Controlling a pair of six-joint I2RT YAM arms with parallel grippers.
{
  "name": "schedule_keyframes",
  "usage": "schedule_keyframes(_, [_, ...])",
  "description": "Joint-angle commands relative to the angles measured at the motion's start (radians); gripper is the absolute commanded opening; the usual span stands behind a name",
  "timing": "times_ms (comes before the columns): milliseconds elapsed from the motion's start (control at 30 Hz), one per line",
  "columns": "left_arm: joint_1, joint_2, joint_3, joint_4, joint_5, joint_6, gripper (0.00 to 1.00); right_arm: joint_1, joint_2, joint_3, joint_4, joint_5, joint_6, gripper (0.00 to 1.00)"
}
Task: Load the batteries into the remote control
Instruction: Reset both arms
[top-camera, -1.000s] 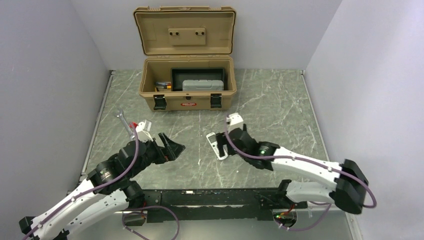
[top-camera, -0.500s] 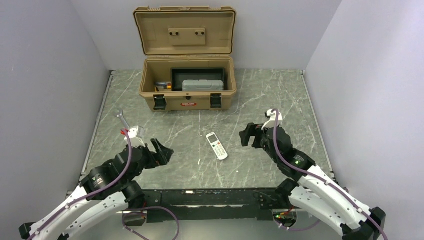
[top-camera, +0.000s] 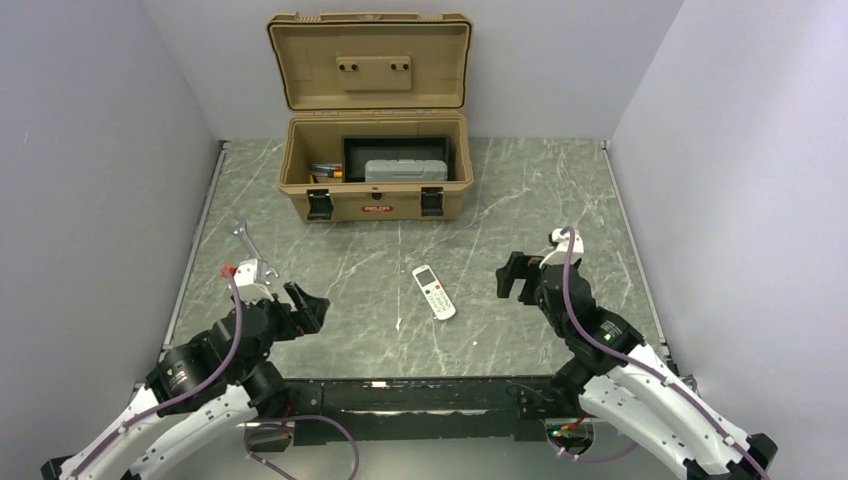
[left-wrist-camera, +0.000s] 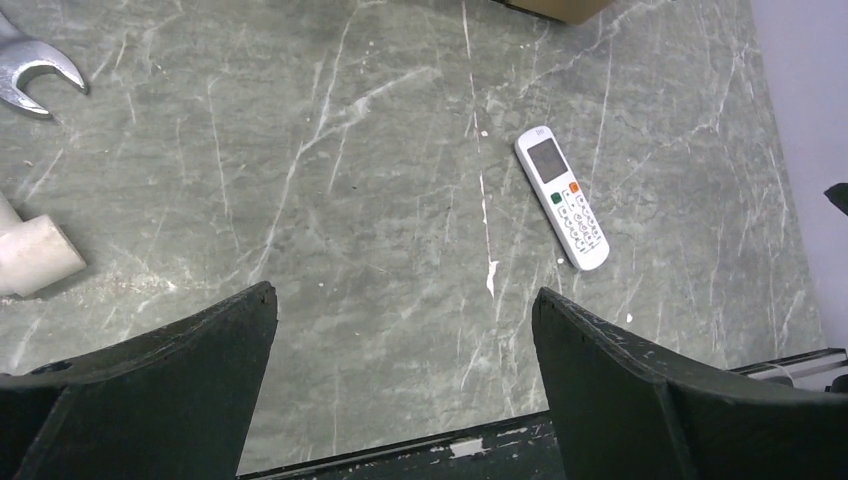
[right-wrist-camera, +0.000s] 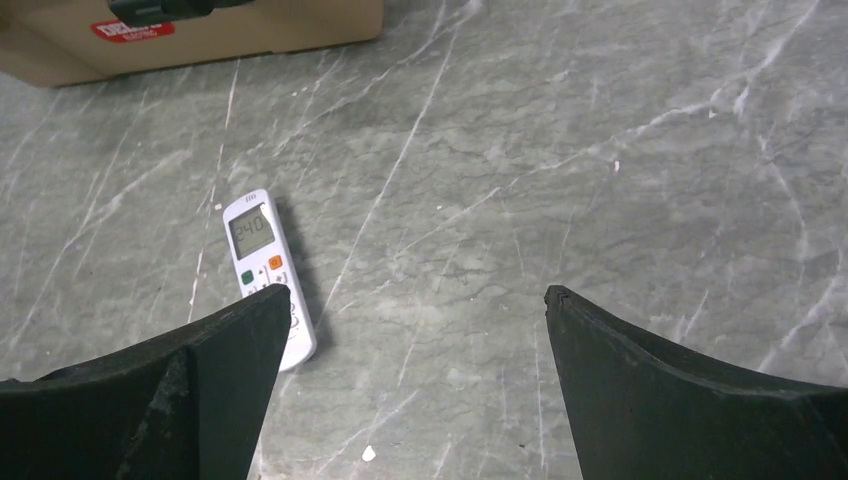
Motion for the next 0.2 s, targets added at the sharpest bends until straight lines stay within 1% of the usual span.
schedule_keyframes(0, [0.002, -0.012, 0.001, -0.017, -0.039, 0.019, 0.99, -0.004, -0.042, -0.004, -0.015, 0.052, 0.006, 1.00])
schedule_keyframes(67, [0.002, -0.001, 0.007, -0.031, -0.048, 0.003, 0.98, -0.003, -0.052, -0.008, -0.012, 0.041, 0.000, 1.00])
schedule_keyframes(167, [0.001, 0.019, 0.027, -0.087, -0.080, -0.041, 1.00, -0.003, -0.059, -0.009, -0.012, 0.036, -0.011, 1.00])
